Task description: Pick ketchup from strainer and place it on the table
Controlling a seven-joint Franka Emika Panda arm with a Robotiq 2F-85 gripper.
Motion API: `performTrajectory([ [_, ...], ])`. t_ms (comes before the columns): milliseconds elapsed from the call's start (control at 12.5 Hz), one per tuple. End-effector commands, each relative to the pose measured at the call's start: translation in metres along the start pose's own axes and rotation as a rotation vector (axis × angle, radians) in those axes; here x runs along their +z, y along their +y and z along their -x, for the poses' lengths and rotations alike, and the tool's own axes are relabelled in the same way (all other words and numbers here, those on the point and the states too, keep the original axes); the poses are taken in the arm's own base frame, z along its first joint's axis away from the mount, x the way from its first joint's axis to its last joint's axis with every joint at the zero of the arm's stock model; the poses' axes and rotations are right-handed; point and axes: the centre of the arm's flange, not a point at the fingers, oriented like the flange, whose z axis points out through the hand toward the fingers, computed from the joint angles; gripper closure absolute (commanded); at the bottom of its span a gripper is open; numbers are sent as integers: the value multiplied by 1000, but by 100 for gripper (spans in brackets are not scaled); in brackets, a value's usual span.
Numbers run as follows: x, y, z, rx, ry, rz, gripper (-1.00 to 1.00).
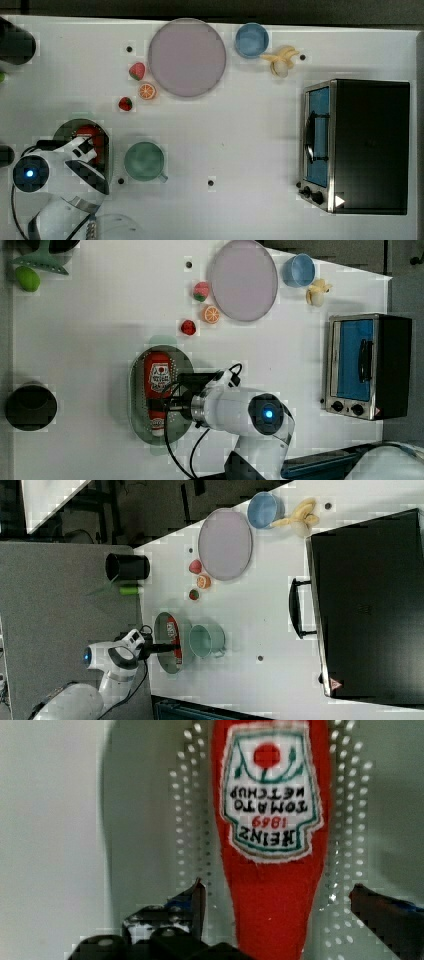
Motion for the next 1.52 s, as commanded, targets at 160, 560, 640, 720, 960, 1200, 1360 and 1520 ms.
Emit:
performTrajectory([
  [160,4,-12,-19,77,62,-16,-100],
  [560,30,-17,-19,37,68,31,-19],
  [640,27,-19,-19,37,72,28,-13],
  [720,20,-20,-20,36,83,24,-13],
  [960,-19,-32,-13,46,110,5,-13],
  [1200,-74,-39,-11,156,74,-6,-13],
  [1360,-111,-40,-12,139,40,-3,-13],
  [1520,-145,-30,-22,100,13,25,-13],
])
